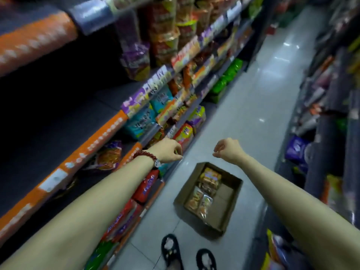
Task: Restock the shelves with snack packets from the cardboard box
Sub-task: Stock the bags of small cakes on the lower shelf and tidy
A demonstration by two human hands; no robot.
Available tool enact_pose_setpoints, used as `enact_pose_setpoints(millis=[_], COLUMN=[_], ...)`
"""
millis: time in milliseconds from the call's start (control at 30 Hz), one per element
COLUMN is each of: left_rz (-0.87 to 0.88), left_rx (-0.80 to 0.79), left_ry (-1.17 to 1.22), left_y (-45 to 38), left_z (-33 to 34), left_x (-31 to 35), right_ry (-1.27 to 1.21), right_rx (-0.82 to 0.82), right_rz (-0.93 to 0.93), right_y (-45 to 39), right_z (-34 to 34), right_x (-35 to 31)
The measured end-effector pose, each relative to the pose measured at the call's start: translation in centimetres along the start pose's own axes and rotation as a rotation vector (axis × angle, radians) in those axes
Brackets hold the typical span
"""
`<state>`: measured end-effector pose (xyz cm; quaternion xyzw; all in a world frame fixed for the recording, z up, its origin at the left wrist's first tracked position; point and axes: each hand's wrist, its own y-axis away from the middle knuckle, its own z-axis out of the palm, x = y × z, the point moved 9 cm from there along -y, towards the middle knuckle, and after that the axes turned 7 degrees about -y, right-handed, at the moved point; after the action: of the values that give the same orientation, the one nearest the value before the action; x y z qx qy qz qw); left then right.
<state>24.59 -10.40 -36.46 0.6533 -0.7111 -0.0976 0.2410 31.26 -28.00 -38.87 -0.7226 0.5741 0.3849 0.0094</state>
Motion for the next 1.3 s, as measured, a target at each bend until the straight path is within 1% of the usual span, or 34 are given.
enact_pose_setpoints(millis=[100, 267, 433, 500, 600, 700, 900, 1033, 1200, 1300], left_rz=[0.016, -0.013, -0.038, -0.062, -0.135, -0.220, -0.285, -0.346, -0.477, -0.504], left_rx=[-0.097, -0.226, -0.324, -0.354, -0.358, -0.370, -0.440, -0.430, -0.358, -0.298], left_ry=[0.027, 0.116, 0.145, 0.140, 0.188, 0.262, 0.327, 0.362, 0.380, 0.391], left_y=[-4.7, -11.1, -18.0, -20.5, -24.5, -27.4, -31.9, -34.7, -37.5, -38.0], left_z=[4.9, 15.5, 28.3, 32.9, 39.4, 45.5, 57.7, 64.4, 69.9, 70.9], left_x=[0.4, 1.2, 1.5, 1.3, 0.3, -1.1, -3.9, -6.2, -9.0, -9.5], right_ry=[-0.060, -0.161, -0.245, -0.275, -0.357, -0.424, -0.570, -0.667, -0.844, -1.043], right_rx=[0.004, -0.010, -0.060, -0.054, -0.027, 0.002, -0.005, -0.037, 0.021, 0.052], right_rz=[0.168, 0.359, 0.461, 0.493, 0.539, 0.586, 0.651, 0.707, 0.812, 0.858], right_y=[-0.9, -2.3, -5.7, -7.2, -9.8, -12.0, -15.6, -18.0, -20.9, -21.8], right_z=[2.9, 9.7, 18.7, 22.3, 27.8, 33.0, 43.0, 48.7, 54.4, 57.0], right_x=[7.2, 18.8, 28.3, 31.3, 35.5, 39.2, 45.2, 48.4, 51.5, 52.1])
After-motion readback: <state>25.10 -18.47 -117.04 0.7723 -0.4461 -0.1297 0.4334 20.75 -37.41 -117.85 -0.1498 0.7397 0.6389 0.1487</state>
